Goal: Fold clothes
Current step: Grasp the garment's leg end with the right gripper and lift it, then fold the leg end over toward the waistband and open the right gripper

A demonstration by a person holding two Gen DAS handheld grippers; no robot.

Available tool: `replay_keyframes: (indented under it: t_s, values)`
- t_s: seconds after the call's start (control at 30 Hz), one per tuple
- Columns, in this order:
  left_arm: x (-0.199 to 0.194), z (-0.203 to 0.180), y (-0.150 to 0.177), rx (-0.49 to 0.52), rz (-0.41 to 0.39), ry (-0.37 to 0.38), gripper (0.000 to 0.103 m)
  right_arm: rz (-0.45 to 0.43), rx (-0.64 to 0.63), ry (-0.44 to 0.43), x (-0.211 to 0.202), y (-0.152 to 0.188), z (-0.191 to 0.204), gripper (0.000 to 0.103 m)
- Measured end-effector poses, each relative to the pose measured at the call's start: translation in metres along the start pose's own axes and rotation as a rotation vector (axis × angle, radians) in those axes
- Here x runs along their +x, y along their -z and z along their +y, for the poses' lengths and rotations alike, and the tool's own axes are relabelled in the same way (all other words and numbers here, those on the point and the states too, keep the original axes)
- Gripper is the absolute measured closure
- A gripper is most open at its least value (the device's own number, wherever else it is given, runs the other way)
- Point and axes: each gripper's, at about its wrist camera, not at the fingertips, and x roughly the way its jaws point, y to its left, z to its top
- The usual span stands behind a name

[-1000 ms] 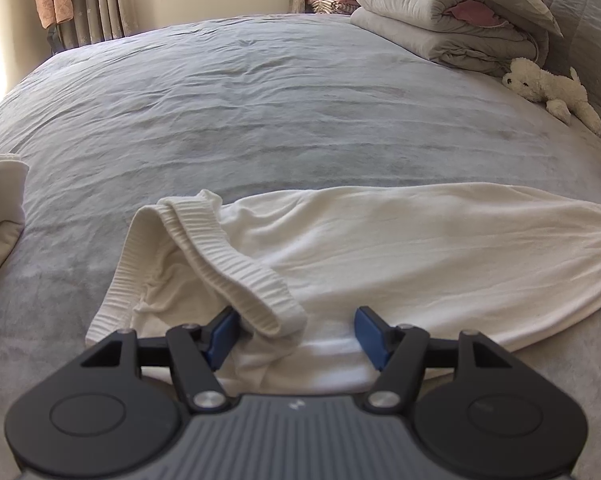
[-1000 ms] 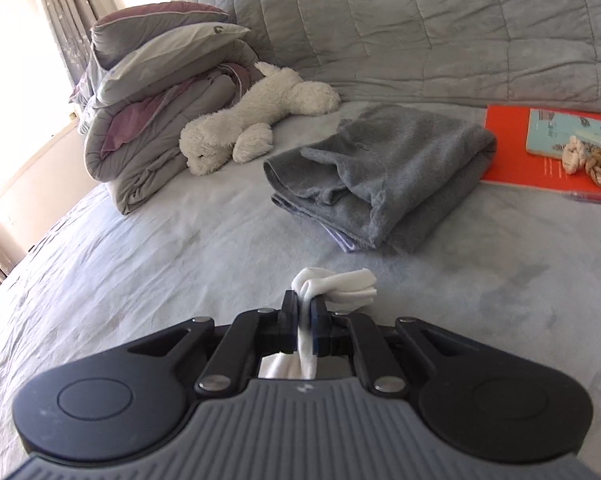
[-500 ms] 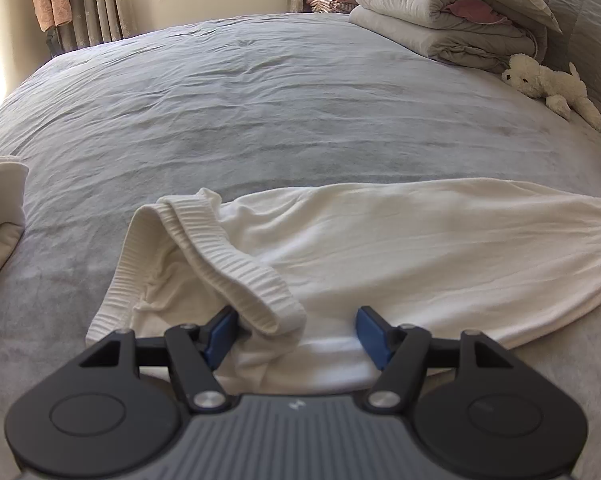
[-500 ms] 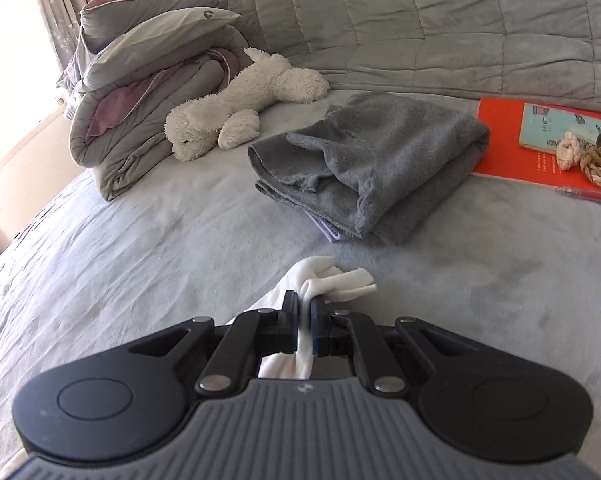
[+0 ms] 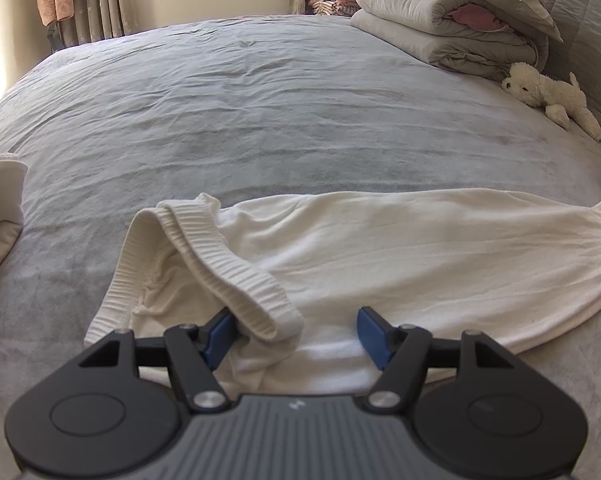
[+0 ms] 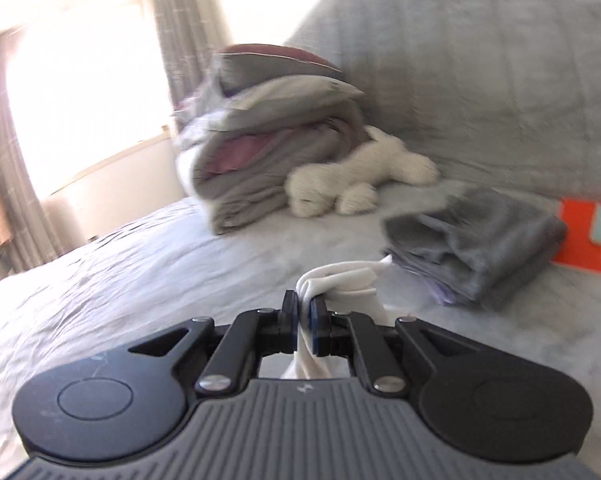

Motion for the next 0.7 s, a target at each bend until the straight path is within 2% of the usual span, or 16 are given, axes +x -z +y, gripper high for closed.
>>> replay_keyframes:
  t_s: [0.07,0.13,0.23,0.27,0.3,0.37,0.43,0.47,0.7]
  values:
    - [-0.001,0.000,0.000,0.000,-0.002,0.001,0.035,0.001,-0.146,-0.136,-0.014,0.017,0.050,0.095]
    - [-0.001,-0.001,0.001,0.004,-0.002,0.001,0.035,0.085,-0.265,-0.257,-0.018,0.045,0.100,0.095]
    - [-0.003,0.000,0.001,0.002,-0.001,0.002,0.035,0.239,-0.454,-0.349,-0.008,0.098,0.157,0.094]
    - [-0.003,0.001,0.000,-0.003,-0.002,0.005,0.035,0.257,-0.504,-0.365,-0.008,0.108,0.166,0.092]
    - [-0.005,0.002,0.000,-0.010,-0.004,0.008,0.035,0.245,-0.534,-0.378,-0.011,0.109,0.168,0.085]
    - [-0.007,0.005,-0.002,-0.027,-0.007,0.017,0.035,0.220,-0.595,-0.402,-0.019,0.112,0.173,0.079]
    - [-0.008,0.005,-0.004,-0.038,-0.009,0.035,0.035,0.207,-0.588,-0.427,-0.022,0.107,0.169,0.033]
    - [-0.008,0.005,-0.004,-0.039,-0.009,0.039,0.035,0.202,-0.572,-0.438,-0.022,0.104,0.166,0.030]
    - [-0.007,0.001,-0.003,-0.022,-0.009,0.025,0.035,0.199,-0.500,-0.516,-0.022,0.088,0.153,0.030]
